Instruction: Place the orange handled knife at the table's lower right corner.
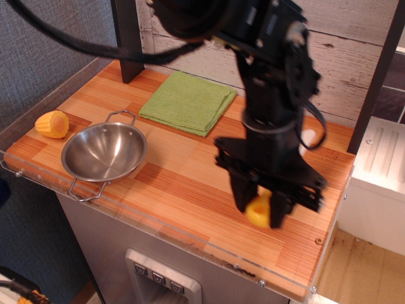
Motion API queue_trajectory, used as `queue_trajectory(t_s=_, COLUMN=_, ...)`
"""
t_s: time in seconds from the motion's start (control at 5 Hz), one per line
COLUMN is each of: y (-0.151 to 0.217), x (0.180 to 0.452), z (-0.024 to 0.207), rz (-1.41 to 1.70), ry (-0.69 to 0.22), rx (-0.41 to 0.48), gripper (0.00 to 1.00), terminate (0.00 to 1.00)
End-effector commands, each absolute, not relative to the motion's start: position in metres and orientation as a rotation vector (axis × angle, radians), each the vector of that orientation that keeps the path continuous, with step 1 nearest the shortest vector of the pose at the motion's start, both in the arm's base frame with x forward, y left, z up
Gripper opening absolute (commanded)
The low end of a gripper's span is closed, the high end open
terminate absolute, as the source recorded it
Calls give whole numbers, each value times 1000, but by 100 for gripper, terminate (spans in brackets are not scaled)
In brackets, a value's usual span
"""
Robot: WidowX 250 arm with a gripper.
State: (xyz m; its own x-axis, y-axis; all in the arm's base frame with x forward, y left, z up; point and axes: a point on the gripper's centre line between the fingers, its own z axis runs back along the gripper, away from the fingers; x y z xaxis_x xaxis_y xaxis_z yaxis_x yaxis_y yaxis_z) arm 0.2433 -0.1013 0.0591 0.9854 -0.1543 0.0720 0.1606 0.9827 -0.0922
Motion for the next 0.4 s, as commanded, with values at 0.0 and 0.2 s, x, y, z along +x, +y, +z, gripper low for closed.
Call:
queue_trajectory(t_s=0.0, y=-124, x=248, z=58, rz=-73, ry=-97, rx=-128, gripper=0, terminate=0)
queue_trajectory(t_s=0.2, y=-124, x=249, z=49, rz=-64, ry=-79, rx=-101, gripper=0, terminate=0)
